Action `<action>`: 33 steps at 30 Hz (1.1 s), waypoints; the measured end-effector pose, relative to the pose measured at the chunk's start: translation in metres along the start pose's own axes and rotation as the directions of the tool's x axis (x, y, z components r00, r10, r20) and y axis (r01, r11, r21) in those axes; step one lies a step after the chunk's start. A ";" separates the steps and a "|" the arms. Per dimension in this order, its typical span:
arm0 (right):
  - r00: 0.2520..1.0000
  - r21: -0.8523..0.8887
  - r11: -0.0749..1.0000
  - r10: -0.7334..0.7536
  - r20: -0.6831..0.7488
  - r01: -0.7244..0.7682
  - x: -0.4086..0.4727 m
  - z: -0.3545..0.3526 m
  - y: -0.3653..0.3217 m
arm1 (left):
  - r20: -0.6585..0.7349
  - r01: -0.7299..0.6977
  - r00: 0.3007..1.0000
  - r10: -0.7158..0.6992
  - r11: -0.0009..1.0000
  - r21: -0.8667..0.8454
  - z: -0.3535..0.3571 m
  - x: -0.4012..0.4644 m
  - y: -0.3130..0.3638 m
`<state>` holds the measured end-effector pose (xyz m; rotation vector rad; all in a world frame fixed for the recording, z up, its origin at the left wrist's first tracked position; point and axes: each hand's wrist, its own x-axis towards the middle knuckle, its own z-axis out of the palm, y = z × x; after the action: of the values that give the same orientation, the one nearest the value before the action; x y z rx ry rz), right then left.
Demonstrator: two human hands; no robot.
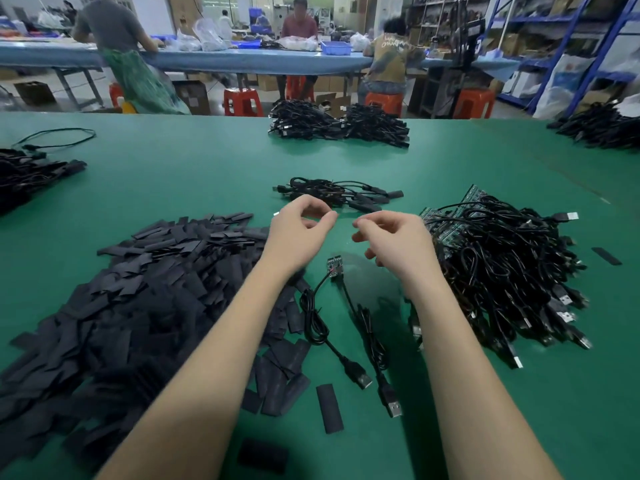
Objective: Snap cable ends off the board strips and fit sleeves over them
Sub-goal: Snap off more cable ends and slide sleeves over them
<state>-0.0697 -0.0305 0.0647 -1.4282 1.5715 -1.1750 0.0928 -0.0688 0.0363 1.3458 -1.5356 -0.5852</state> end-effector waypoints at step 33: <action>0.909 0.564 0.754 0.103 0.404 -0.336 -0.006 0.012 -0.002 | 0.352 0.458 0.889 -0.293 0.536 -0.710 -0.020 -0.041 0.019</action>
<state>-0.0568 -0.0265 0.0620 -0.9020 0.9310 -1.0794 0.0976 -0.0208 0.0462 0.9117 -0.8835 -1.5133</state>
